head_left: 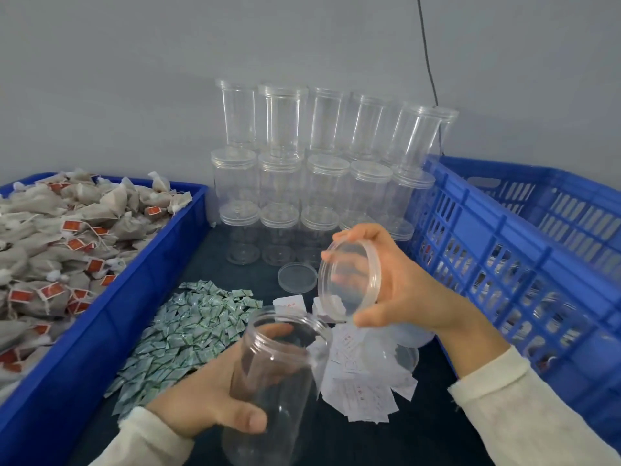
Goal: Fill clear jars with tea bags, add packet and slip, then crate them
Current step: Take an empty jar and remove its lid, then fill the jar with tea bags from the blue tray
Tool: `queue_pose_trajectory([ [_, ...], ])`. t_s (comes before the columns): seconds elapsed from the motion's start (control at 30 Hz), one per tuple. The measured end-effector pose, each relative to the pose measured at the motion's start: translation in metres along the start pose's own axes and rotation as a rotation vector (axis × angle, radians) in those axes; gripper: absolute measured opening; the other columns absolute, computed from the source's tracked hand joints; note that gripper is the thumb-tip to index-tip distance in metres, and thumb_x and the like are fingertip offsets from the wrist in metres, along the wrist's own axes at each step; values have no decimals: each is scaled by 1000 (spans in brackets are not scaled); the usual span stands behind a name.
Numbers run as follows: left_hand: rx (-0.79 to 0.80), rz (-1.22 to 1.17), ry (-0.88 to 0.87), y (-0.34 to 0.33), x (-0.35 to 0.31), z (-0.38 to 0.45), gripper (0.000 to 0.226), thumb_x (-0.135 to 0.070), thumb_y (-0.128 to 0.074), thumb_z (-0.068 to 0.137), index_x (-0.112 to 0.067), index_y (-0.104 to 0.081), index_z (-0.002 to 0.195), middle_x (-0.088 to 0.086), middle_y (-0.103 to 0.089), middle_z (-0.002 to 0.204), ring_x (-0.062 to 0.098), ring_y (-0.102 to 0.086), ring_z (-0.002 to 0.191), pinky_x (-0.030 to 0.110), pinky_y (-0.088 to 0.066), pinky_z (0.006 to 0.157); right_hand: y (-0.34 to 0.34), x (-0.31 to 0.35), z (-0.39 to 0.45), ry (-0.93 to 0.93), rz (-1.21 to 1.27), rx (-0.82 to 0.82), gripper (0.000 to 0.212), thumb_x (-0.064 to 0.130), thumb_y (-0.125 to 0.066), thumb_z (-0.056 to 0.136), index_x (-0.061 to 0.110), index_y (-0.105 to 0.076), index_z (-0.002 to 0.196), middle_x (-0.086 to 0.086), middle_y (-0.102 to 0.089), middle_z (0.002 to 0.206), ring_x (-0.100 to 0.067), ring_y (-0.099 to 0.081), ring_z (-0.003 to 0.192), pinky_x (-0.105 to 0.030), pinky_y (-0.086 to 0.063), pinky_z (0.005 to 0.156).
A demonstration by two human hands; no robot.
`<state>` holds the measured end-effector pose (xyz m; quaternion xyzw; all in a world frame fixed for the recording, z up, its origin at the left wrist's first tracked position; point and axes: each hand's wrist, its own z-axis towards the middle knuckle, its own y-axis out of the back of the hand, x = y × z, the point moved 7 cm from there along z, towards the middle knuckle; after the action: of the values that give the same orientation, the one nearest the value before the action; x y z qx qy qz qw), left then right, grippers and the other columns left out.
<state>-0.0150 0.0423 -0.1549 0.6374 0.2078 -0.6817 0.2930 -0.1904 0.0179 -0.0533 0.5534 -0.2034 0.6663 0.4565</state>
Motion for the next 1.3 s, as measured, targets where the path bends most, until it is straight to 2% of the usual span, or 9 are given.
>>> queue_pose_trajectory([
  [0.07, -90, -86, -9, 8, 5, 0, 110, -35, -92, 57, -21, -26, 143, -3, -49, 144, 22, -47, 133, 30, -41, 106, 11, -12, 16, -29, -36, -100, 67, 12, -79, 61, 50, -43, 103, 24, -51, 117, -10, -45, 133, -29, -45, 103],
  [0.17, -245, -183, -11, 18, 10, 0, 121, -36, -97, 43, -20, -27, 141, -9, -57, 136, 17, -52, 128, 21, -45, 98, 28, -31, 44, -36, -40, -304, 69, 27, -83, 53, 32, -36, 103, 9, -48, 119, -8, -53, 121, -23, -47, 95],
  [0.27, -383, -193, -42, 25, 12, -5, 118, -30, -97, 42, -25, -31, 140, -6, -58, 135, 17, -53, 126, 22, -49, 94, 40, -55, 66, -96, -239, -557, 65, 47, -85, 46, 28, -41, 90, 17, -55, 111, -5, -58, 102, -15, -48, 77],
  [0.37, -541, -147, -59, 33, 17, -11, 112, -31, -96, 42, -35, -35, 136, -9, -59, 133, 13, -55, 124, 27, -50, 97, 45, -95, 78, -248, -472, -681, 52, 52, -83, 56, 30, -44, 82, 17, -57, 103, -10, -57, 95, -15, -42, 66],
  [0.5, -692, -75, -55, 43, 26, -18, 117, -39, -95, 36, -39, -36, 136, -16, -58, 131, 6, -55, 122, 35, -48, 100, 45, -149, 88, -469, -693, -671, 48, 57, -80, 62, 25, -48, 78, 3, -55, 100, -14, -51, 88, -25, -36, 61],
  [0.7, -750, -23, -57, 48, 33, -21, 113, -43, -95, 39, -45, -35, 135, -20, -54, 133, 3, -50, 126, 41, -43, 105, 44, -191, 89, -667, -722, -606, 46, 57, -80, 63, 23, -50, 73, 1, -60, 90, -19, -57, 83, -29, -40, 61],
  [0.77, -778, -21, -69, 48, 34, -22, 108, -48, -94, 38, -51, -38, 130, -21, -54, 132, 3, -49, 127, 39, -44, 104, 43, -197, 88, -712, -736, -565, 50, 57, -80, 64, 21, -50, 83, 1, -59, 96, -20, -56, 88, -30, -39, 60],
  [0.93, -819, -36, -48, 49, 41, -22, 109, -37, -93, 39, -45, -36, 132, -23, -54, 130, 3, -49, 126, 45, -43, 106, 43, -201, 89, -794, -781, -490, 79, 57, -79, 67, 13, -42, 121, -10, -55, 121, -28, -53, 111, -41, -49, 87],
  [1.3, -827, 21, -51, 49, 39, -26, 111, -39, -92, 38, -46, -34, 133, -26, -54, 128, -1, -48, 126, 35, -41, 107, 39, -184, 98, -762, -870, -426, 82, 50, -80, 70, 12, -43, 133, -7, -49, 135, -27, -48, 122, -37, -45, 95],
])
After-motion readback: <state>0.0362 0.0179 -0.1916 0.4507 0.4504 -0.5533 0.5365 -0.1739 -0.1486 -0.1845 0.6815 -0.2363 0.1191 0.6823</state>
